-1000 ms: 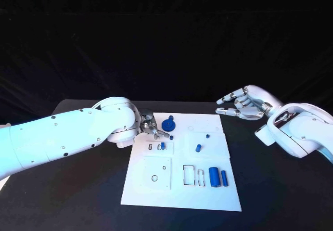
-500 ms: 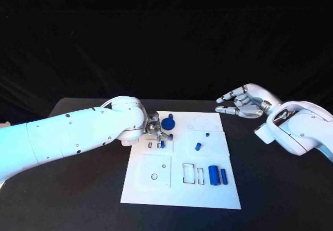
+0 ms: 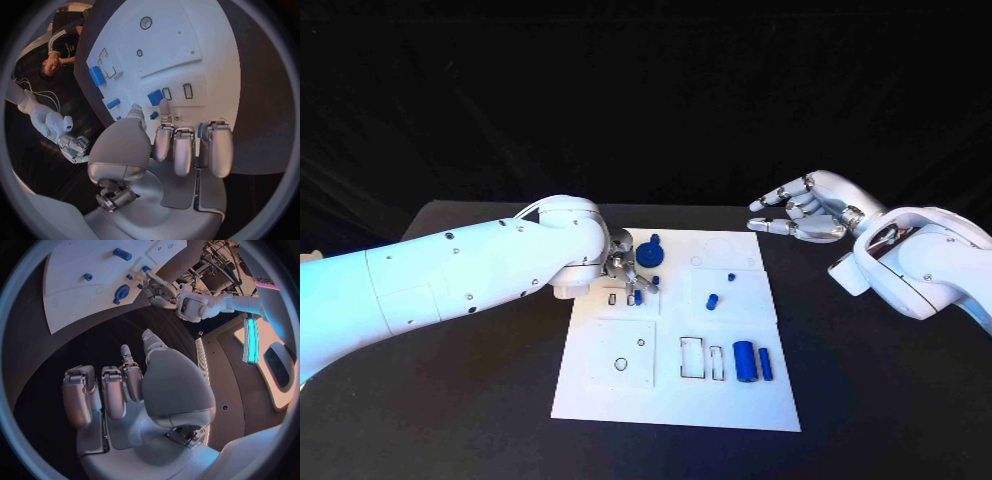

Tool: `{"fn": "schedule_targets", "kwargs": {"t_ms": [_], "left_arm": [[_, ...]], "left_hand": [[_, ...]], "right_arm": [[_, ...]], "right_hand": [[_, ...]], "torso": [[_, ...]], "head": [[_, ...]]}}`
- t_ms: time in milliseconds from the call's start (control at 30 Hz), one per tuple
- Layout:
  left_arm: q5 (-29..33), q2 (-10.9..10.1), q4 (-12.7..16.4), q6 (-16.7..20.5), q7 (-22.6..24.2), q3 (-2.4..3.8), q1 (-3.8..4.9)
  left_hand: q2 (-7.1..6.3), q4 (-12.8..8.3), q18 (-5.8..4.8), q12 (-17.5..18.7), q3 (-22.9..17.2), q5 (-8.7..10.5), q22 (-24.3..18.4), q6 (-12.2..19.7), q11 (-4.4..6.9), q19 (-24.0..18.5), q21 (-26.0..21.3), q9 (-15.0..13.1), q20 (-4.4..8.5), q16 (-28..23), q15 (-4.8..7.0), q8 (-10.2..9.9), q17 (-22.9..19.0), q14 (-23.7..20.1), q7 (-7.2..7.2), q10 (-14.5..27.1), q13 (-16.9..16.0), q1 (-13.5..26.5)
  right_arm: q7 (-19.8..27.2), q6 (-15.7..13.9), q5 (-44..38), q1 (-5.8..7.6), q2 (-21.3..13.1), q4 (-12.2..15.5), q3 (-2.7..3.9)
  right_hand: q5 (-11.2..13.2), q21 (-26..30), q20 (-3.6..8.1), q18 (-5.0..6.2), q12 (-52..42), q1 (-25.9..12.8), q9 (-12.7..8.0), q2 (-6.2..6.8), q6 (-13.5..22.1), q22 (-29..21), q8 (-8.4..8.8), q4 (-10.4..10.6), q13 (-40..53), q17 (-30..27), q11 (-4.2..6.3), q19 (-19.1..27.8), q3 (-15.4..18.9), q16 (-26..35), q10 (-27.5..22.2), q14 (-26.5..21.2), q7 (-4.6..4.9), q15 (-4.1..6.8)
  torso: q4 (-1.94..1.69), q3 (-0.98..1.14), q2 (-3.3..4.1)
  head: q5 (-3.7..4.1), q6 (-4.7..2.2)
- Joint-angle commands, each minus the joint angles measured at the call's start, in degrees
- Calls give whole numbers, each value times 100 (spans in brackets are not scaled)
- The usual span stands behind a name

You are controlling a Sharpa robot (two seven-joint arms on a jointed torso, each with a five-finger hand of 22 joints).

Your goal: Assemble the parts on the task board

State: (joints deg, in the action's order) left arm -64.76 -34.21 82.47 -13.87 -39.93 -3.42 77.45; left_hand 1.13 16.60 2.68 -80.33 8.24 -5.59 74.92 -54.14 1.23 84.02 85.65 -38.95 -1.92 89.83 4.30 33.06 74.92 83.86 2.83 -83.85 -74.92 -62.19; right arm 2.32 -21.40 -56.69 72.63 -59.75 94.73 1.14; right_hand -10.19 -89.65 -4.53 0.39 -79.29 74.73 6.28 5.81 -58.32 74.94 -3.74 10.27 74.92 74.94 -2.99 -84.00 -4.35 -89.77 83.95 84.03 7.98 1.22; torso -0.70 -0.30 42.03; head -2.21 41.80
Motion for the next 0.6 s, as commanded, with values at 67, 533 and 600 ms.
{"fn": "schedule_targets", "kwargs": {"t_ms": [67,533,600], "left_arm": [[-43,47,-41,-251,-729,-5,-1],[-30,131,-171,-285,-742,-37,-20],[-27,138,-177,-286,-742,-39,-22]], "left_hand": [[53,-2,-92,-31,26,21,666,-3,28,258,33,-16,26,17,44,30,1508,614,-43,-36,-577,-11],[157,-17,-90,-25,-73,1,660,30,46,253,27,-124,44,17,61,91,1508,614,-61,-36,-578,-249],[158,-17,-90,-22,-78,0,660,31,46,252,27,-127,45,17,62,93,1508,614,-62,-34,-576,-254]], "right_arm": [[-2,75,-11,-1,11,-6,-2],[-13,104,-16,-2,40,-31,-5],[-14,104,-17,-2,43,-33,-5]], "right_hand": [[-40,27,-51,-12,35,55,6,2,8,1403,-16,-13,945,1402,-17,-543,12,34,100,572,4,-23],[-59,26,-51,-13,29,59,8,-19,7,1406,-17,-13,947,1409,-17,-544,14,31,102,574,4,-23],[-63,26,-51,-12,30,61,8,-22,6,1404,-17,-15,946,1407,-17,-544,14,32,102,573,4,-23]], "torso": [[5,-4,2],[-4,2,2],[-1,1,3]], "head": [[5,6],[3,16],[6,16]]}}
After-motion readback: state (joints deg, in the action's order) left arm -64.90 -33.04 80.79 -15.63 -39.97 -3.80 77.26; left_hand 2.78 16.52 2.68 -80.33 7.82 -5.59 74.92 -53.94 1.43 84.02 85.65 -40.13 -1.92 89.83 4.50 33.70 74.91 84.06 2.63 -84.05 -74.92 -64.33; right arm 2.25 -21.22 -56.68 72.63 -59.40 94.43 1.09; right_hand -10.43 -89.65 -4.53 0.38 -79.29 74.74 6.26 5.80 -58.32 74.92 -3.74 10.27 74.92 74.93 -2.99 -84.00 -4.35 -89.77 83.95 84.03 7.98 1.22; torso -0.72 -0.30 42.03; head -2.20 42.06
